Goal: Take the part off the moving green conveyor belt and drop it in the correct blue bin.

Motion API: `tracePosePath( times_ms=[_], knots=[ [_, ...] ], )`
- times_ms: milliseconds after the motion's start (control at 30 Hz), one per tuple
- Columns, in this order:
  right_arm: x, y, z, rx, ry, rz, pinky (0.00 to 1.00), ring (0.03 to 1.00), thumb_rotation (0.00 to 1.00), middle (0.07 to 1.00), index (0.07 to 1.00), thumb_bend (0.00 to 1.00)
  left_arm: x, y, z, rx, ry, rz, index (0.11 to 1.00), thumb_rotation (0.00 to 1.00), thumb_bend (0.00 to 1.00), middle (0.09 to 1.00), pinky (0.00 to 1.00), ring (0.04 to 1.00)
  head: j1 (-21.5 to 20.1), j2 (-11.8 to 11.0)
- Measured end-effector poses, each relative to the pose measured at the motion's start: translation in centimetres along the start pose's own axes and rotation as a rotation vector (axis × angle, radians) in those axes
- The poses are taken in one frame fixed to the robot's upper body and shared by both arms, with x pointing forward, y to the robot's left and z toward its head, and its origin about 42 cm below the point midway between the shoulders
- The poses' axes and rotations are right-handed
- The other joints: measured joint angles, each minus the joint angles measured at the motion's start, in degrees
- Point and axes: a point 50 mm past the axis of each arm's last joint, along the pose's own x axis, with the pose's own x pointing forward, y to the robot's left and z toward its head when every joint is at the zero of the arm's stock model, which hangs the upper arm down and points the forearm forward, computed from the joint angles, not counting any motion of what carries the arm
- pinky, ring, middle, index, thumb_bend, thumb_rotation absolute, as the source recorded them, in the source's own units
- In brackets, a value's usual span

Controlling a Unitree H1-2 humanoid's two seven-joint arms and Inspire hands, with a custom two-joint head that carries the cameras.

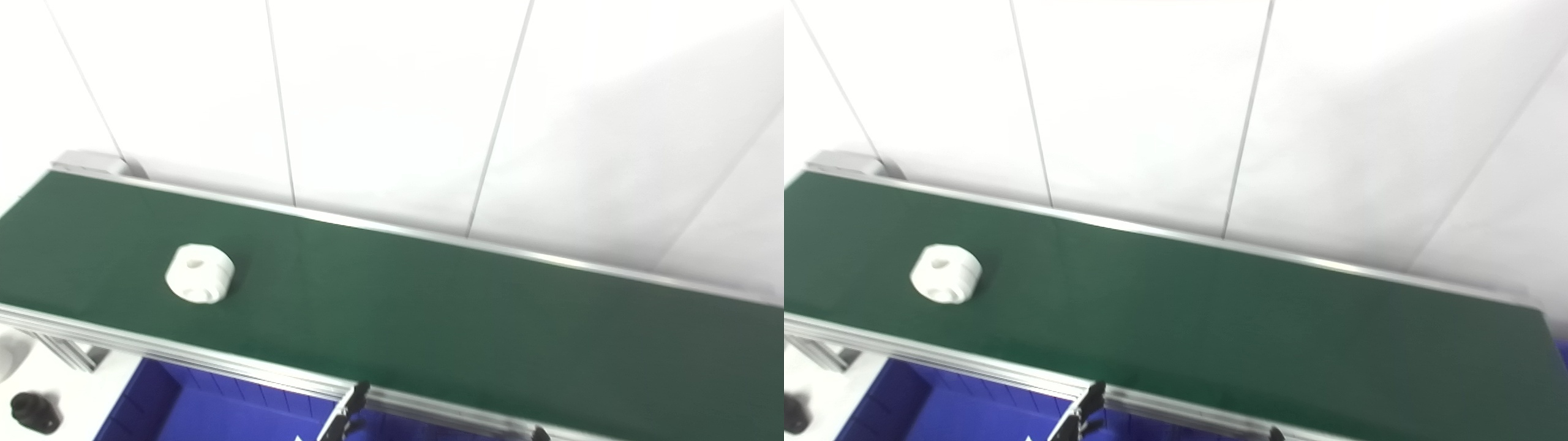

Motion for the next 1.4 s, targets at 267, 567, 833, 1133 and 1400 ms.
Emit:
tracePosePath(
  times_ms=[267, 567, 833, 1133, 1400],
  knots=[
    [1.3, 0.2, -0.4, 0.003, -0.008, 0.024, 1.0, 1.0, 0.74, 1.0, 1.0, 0.72, 1.1, 0.1, -1.5, 0.041, 0.008, 0.002, 0.875, 0.86, 0.53, 0.893, 0.72, 0.863, 5.71, -0.09],
    [1.5, 0.6, 0.0, 0.055, -0.016, 0.023, 1.0, 1.0, 0.73, 1.0, 1.0, 0.73, 2.3, 0.8, 1.4, 0.057, -0.099, 0.025, 0.832, 0.63, 0.65, 0.814, 0.62, 0.768, 5.55, 1.84],
    [2.2, 1.6, 1.0, 0.069, -0.06, 0.054, 1.0, 1.0, 0.73, 1.0, 1.0, 0.71, 5.3, 8.8, 6.2, 0.397, -0.31, 0.008, 0.663, 0.39, 0.99, 0.663, 0.49, 0.624, 3.18, 4.21],
    [2.9, 2.1, 1.4, 0.079, -0.079, 0.063, 1.0, 1.0, 0.79, 1.0, 1.0, 0.68, 11.5, 14.2, 16.6, 0.85, -0.468, -0.118, 0.728, 0.26, 1.0, 0.753, 0.66, 0.721, 2.91, 7.29],
    [3.1, 2.8, 1.6, 0.081, -0.084, 0.081, 1.0, 1.0, 0.83, 1.0, 1.0, 0.64, 18.6, 17.9, 20.0, 1.092, -0.408, -0.22, 0.765, 0.23, 1.0, 0.8, 0.73, 0.779, 2.29, 7.12]
  ],
)
